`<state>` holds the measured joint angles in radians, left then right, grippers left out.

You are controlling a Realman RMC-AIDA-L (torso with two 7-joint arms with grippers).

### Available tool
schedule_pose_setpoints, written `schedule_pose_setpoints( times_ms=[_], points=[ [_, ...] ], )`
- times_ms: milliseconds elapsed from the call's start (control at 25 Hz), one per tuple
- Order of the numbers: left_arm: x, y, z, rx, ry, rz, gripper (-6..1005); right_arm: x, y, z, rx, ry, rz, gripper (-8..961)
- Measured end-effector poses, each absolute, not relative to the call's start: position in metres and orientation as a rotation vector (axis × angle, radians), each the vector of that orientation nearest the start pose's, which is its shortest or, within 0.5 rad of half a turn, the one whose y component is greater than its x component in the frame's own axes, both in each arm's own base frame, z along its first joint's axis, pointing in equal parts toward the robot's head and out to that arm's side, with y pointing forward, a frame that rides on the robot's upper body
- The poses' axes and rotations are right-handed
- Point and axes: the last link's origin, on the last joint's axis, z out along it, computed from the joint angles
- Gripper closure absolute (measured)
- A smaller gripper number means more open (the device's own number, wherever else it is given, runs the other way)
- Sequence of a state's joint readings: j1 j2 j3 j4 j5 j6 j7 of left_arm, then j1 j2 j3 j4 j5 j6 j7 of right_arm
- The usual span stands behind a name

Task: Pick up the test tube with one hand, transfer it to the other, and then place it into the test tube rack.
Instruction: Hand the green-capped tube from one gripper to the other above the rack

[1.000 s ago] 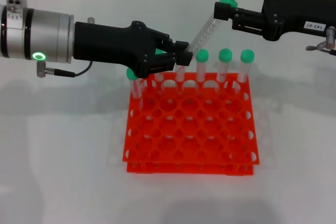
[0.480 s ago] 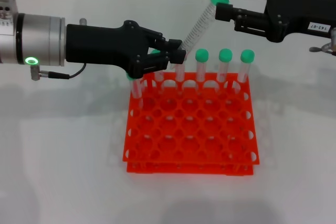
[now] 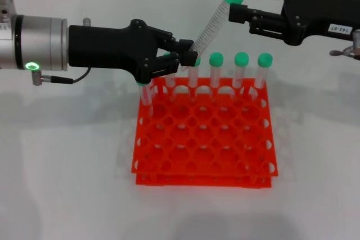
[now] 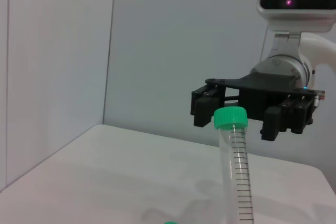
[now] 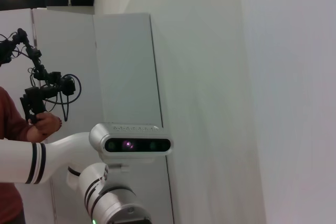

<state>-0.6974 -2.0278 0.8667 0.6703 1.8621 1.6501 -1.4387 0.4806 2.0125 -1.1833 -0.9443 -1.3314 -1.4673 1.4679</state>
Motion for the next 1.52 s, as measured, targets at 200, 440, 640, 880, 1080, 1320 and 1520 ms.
schedule_pose_setpoints(
  times_ms=[200,440,640,880,1080,1320,1520],
  points=[
    [-0.1821,0.3606,0.0063,-2.950,-0.317,-0.798,818,0.1583,0.3531,0.0380,-2.656,0.234,1.107,432],
    [-0.1812,0.3612,0.0068,-2.951,-0.311,-0.797,818,0.1566,0.3544,0.0361,-2.661,0.237,1.111,434],
    [-0.1810,0.3613,0.0067,-2.952,-0.311,-0.798,818,0.1550,0.3549,0.0351,-2.664,0.235,1.114,435],
    [-0.1808,0.3610,0.0061,-2.952,-0.312,-0.800,818,0.1526,0.3562,0.0349,-2.668,0.227,1.114,436],
    [-0.1800,0.3613,0.0059,-2.953,-0.310,-0.800,818,0.1532,0.3573,0.0335,-2.671,0.239,1.116,438],
    [-0.1801,0.3614,0.0063,-2.953,-0.310,-0.799,818,0.1550,0.3589,0.0328,-2.670,0.257,1.117,439],
    [-0.1801,0.3613,0.0062,-2.953,-0.313,-0.800,819,0.1552,0.3591,0.0331,-2.669,0.257,1.117,440]
  ],
)
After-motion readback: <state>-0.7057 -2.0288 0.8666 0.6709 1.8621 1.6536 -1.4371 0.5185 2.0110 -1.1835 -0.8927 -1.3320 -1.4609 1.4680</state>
